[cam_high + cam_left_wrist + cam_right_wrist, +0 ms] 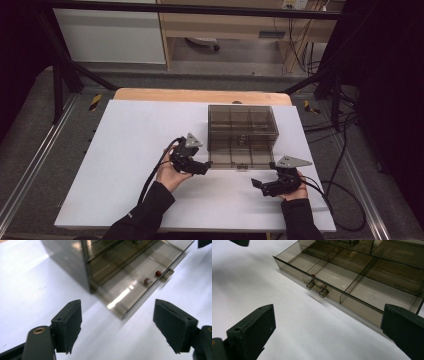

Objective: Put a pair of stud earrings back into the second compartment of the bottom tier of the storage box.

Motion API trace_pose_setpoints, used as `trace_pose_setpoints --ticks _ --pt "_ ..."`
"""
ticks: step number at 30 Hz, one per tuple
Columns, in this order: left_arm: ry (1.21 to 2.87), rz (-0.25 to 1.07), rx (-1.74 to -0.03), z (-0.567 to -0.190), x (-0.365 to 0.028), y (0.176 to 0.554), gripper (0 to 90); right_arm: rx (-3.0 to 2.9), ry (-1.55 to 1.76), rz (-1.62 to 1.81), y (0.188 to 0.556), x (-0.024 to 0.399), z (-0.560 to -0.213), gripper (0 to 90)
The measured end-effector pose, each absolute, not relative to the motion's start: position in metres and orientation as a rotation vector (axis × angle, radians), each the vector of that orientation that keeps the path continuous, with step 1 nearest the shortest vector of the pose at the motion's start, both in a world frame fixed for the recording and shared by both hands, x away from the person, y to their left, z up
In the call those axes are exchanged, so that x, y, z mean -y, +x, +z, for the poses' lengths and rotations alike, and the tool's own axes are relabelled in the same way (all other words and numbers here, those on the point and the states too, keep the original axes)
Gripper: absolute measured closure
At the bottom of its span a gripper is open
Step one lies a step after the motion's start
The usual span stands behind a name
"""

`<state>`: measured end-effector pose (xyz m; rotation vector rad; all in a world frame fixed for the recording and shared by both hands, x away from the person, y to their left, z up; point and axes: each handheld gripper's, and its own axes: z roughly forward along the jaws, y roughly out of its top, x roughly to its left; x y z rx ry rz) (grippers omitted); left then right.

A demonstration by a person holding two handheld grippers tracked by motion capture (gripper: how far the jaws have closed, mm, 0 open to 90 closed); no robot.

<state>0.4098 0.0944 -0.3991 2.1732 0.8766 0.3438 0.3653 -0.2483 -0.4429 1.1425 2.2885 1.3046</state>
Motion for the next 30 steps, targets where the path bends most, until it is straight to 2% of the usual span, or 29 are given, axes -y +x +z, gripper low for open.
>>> trace_pose_setpoints --ticks 15,30 --pt "2.148 0.434 -0.97 -0.408 -0.153 0.396 6.7 -2.292 1.137 1.292 0.366 0.248 -0.444 0.4" --pt "2.108 0.462 -1.049 -0.427 -0.21 0.38 6.8 -2.304 1.138 1.278 0.366 0.247 -0.445 0.4"
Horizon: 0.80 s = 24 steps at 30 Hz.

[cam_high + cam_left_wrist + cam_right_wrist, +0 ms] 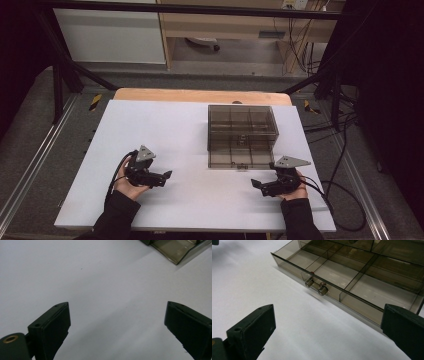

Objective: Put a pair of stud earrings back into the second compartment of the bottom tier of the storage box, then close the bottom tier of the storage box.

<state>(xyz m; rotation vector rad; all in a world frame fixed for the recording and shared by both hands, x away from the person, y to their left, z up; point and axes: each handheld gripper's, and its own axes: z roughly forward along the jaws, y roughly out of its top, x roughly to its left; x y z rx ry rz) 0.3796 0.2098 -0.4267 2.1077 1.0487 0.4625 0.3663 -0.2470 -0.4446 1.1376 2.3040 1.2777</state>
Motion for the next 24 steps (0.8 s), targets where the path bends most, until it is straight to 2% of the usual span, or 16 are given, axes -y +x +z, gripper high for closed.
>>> trace_pose_setpoints --ticks 24 --pt "2.068 0.504 -1.106 -0.435 -0.266 0.364 6.7 -2.286 1.145 1.261 0.366 0.247 -0.444 0.6"
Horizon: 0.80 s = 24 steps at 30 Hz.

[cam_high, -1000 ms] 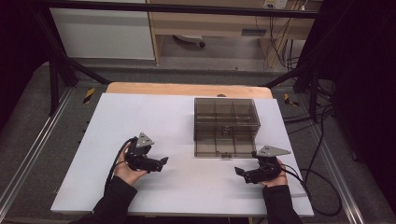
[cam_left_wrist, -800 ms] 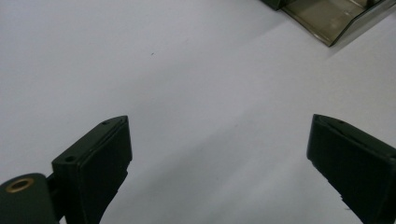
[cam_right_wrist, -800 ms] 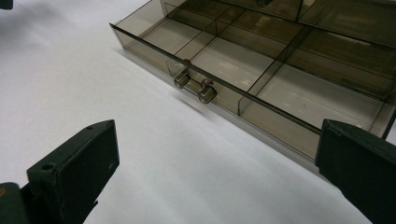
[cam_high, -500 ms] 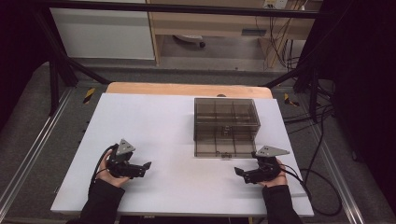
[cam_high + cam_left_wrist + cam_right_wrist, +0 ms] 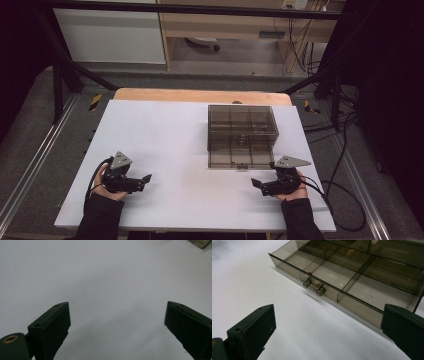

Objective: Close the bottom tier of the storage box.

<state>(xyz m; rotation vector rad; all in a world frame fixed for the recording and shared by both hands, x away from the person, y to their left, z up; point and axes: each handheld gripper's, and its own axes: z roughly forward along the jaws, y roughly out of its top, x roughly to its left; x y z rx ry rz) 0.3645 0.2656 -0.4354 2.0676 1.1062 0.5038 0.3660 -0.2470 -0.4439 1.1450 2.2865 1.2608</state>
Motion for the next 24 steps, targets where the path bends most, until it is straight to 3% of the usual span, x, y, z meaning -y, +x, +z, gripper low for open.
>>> trace_pose_setpoints --ticks 10,24 --pt "2.045 0.501 -1.122 -0.438 -0.279 0.362 6.7 -2.265 1.155 1.248 0.366 0.247 -0.443 6.0" --pt "2.037 0.511 -1.132 -0.441 -0.283 0.362 6.7 -2.258 1.133 1.301 0.365 0.245 -0.44 26.9"
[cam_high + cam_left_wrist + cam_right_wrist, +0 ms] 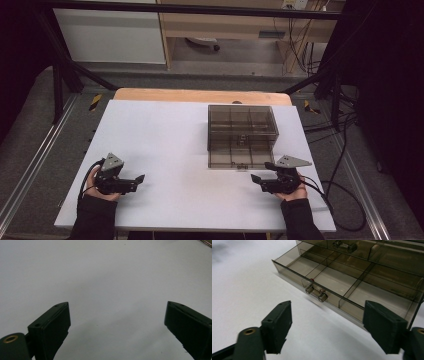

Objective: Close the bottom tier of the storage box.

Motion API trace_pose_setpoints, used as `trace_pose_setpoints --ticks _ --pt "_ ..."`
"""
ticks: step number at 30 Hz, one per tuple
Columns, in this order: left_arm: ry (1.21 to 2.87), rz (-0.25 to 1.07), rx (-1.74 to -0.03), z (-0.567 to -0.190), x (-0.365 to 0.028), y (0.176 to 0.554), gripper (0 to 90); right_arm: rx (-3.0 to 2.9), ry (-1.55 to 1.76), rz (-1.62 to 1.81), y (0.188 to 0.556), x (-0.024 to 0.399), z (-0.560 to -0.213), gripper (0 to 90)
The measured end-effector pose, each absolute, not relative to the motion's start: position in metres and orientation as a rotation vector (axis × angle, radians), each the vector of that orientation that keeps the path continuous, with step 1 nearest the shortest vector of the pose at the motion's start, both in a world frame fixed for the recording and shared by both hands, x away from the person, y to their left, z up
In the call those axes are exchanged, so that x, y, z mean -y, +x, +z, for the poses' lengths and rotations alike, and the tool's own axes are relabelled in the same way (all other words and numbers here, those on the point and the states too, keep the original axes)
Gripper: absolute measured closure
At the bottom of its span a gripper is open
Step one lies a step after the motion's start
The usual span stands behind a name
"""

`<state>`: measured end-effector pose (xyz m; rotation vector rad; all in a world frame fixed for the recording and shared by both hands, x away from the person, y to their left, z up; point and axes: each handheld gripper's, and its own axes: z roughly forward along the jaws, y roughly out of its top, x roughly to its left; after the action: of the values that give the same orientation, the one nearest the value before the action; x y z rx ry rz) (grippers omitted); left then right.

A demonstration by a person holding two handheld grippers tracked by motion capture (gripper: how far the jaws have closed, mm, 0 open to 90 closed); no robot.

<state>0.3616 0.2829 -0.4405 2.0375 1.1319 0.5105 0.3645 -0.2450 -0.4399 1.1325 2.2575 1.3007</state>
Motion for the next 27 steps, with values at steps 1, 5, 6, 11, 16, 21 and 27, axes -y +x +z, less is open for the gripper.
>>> trace_pose_setpoints --ticks 1,5,6,11,16,21,27 --pt "2.038 0.509 -1.131 -0.4407 -0.2829 0.3617 6.7 -2.256 1.136 1.302 0.3646 0.245 -0.4398 28.2" --pt "2.037 0.507 -1.127 -0.4405 -0.2821 0.3611 6.7 -2.264 1.124 1.302 0.3651 0.2444 -0.4402 34.6" --pt "2.038 0.506 -1.124 -0.4404 -0.2819 0.3611 6.7 -2.264 1.128 1.303 0.3654 0.2438 -0.4407 36.3" --pt "2.045 0.507 -1.11 -0.4404 -0.2793 0.3607 6.7 -2.276 1.124 1.294 0.3667 0.2417 -0.442 45.5" --pt "2.044 0.51 -1.107 -0.4399 -0.2785 0.3603 6.7 -2.271 1.12 1.296 0.3667 0.2384 -0.4423 53.3" --pt "2.043 0.507 -1.107 -0.4401 -0.279 0.3604 6.7 -2.263 1.127 1.288 0.3671 0.2382 -0.4425 63.0" --pt "2.044 0.507 -1.109 -0.44 -0.279 0.3604 6.7 -2.273 1.134 1.265 0.3693 0.2376 -0.4442 74.1"
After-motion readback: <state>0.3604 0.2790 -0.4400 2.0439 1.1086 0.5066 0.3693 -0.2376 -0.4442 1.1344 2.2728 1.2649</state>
